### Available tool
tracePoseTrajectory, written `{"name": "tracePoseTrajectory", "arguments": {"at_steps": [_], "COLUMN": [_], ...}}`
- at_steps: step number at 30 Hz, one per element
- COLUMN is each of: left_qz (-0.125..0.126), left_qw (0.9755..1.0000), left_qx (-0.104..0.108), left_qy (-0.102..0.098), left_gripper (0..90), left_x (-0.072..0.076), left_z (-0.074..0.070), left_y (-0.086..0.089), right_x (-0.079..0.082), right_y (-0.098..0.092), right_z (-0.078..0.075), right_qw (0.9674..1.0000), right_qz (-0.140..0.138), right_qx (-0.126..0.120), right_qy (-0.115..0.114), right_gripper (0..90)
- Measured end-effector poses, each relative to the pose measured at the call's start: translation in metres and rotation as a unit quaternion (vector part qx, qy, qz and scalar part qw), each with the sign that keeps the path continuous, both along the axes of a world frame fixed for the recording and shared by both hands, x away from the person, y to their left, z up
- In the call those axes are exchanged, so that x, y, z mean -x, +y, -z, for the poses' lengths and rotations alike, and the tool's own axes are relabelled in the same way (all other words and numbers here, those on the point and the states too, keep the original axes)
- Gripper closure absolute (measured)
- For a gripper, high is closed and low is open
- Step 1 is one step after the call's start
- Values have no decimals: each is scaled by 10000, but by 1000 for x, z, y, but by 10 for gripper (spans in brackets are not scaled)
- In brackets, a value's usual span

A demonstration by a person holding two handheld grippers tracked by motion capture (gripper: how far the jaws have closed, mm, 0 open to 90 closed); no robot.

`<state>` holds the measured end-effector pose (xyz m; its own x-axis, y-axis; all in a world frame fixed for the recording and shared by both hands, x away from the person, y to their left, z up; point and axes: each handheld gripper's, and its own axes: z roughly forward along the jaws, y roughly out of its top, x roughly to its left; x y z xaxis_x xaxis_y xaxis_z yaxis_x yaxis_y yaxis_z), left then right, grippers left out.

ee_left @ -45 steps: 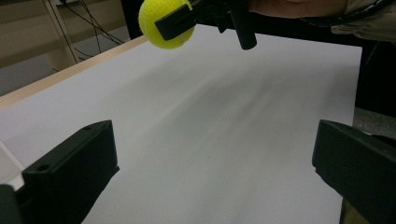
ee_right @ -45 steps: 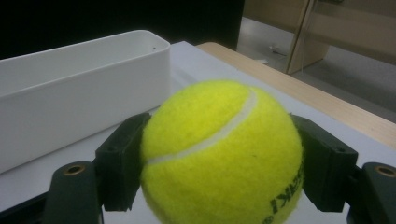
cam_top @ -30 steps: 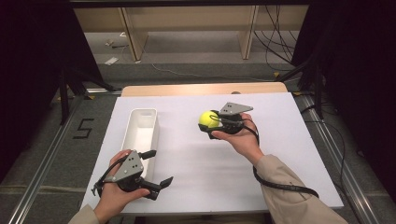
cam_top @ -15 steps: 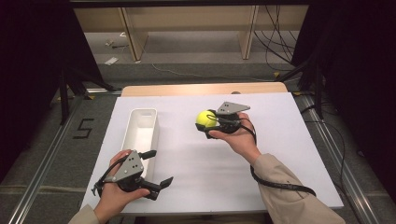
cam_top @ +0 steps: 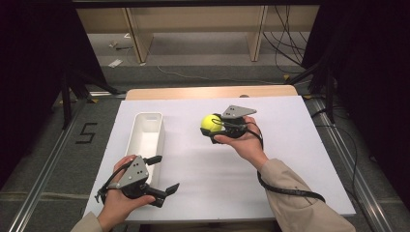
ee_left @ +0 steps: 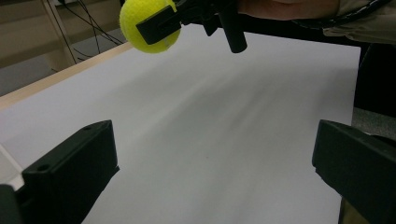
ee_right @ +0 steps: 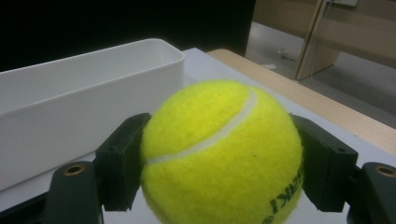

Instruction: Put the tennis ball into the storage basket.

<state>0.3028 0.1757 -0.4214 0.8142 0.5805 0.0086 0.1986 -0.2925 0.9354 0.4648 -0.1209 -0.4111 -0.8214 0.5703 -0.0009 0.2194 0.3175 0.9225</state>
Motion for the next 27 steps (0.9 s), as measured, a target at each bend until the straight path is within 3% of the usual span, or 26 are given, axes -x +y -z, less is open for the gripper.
{"name": "tracePoseTrajectory", "arguments": {"at_steps": [27], "left_qz": [5], "left_qw": [10000], "left_qx": [-2], "left_qy": [-5], "left_gripper": [0], "left_x": [0], "left_z": [0], "left_y": [0], "right_x": [-1], "right_y": [8], "right_z": [-3], "right_qw": [10000], "right_qz": [-50], "right_qx": [-52], "right_qy": [-35], "right_gripper": [270]}}
